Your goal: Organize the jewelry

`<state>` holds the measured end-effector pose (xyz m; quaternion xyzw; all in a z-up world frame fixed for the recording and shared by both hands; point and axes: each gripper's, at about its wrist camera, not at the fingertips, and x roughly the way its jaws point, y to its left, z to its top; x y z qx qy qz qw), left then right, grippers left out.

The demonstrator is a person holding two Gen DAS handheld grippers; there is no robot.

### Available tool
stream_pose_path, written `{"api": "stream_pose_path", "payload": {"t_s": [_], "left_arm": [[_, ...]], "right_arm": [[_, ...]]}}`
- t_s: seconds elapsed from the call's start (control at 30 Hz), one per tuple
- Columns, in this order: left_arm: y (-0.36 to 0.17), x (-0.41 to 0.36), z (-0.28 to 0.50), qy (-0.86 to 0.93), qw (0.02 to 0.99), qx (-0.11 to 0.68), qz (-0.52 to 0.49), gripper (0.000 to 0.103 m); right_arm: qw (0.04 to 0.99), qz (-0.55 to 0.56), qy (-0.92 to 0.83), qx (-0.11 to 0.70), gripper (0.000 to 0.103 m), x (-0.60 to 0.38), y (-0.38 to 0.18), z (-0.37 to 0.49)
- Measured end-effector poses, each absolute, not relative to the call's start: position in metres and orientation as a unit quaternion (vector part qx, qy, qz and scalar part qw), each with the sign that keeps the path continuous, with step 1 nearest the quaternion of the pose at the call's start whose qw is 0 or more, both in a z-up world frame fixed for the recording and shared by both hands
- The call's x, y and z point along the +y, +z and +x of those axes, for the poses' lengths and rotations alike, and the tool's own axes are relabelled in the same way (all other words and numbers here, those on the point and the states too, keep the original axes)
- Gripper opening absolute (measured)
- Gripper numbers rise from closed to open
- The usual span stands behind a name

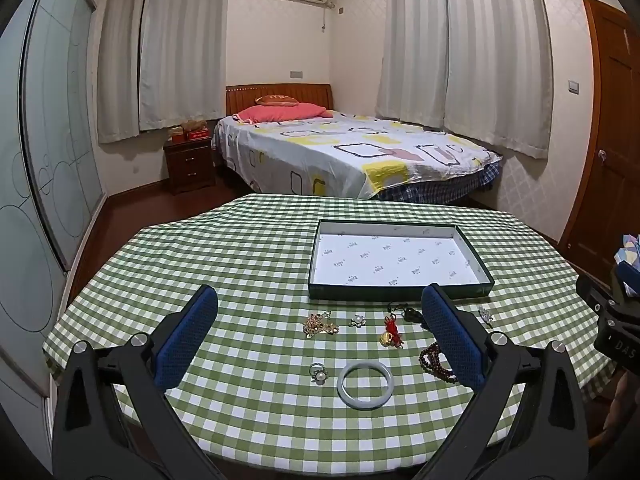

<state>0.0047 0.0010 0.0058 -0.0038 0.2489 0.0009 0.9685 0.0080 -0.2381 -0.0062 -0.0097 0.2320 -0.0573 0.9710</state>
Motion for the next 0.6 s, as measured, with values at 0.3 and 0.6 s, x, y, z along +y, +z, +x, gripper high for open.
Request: {"api": "stream_pose_path", "payload": {"t_s": [0.3,0.6], "left_arm": [[0.0111,0.0005,-0.0015,0.002,0.968,0.249,-0.003,0.099],[0.0055,0.0029,-0.0001,0.003,0.968,0.249,-0.004,0.099]], "right_arm": [[0.971,-0.009,-0.057,0.231,0.096,-0.2378,-0.0066,0.0082],[0.971,-0.009,-0.057,0.230,0.096,-0.2397,-0.0059,0.0082]]}}
